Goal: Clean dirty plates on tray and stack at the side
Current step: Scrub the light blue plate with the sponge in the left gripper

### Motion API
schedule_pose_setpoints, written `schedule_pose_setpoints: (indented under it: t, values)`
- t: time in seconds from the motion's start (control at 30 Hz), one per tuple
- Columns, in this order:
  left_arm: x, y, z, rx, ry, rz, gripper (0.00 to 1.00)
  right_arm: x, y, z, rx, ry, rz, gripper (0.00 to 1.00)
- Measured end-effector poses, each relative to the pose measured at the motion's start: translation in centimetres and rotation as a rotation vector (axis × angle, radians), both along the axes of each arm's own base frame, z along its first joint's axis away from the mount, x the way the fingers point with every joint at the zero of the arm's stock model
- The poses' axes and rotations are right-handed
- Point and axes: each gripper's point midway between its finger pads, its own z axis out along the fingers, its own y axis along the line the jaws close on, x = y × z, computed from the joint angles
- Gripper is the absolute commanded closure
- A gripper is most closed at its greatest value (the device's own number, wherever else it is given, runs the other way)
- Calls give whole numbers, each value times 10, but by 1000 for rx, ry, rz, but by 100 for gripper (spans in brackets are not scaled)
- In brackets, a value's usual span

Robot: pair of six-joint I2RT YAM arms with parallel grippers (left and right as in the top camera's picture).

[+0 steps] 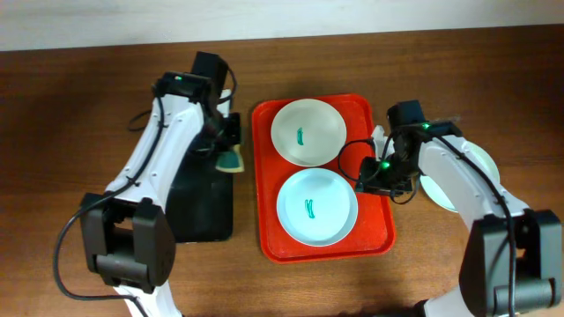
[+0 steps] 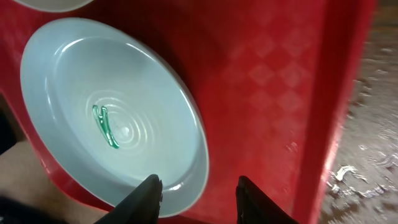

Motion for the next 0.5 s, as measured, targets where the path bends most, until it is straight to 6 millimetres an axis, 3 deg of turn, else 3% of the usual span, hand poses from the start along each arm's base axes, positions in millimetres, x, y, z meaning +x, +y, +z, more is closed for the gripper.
schedule_pose_setpoints:
  t: [0.17,0.27,0.37,0.5]
  values:
    - [-16,-64,-6,-85,-18,-136,100,-1,4,-23,6,-24,12,64]
    - [-36,-96,-21,-102,1,-204,100,-1,-2,-41,-33,-42,-23,75]
    - [-49,-116,-34,-107,19,-243,100,-3,-3,-52,-36,-52,-39,78]
    - [-57,-133,-48,-107,36,-271,100,2,-3,-57,-28,-85,-63,91]
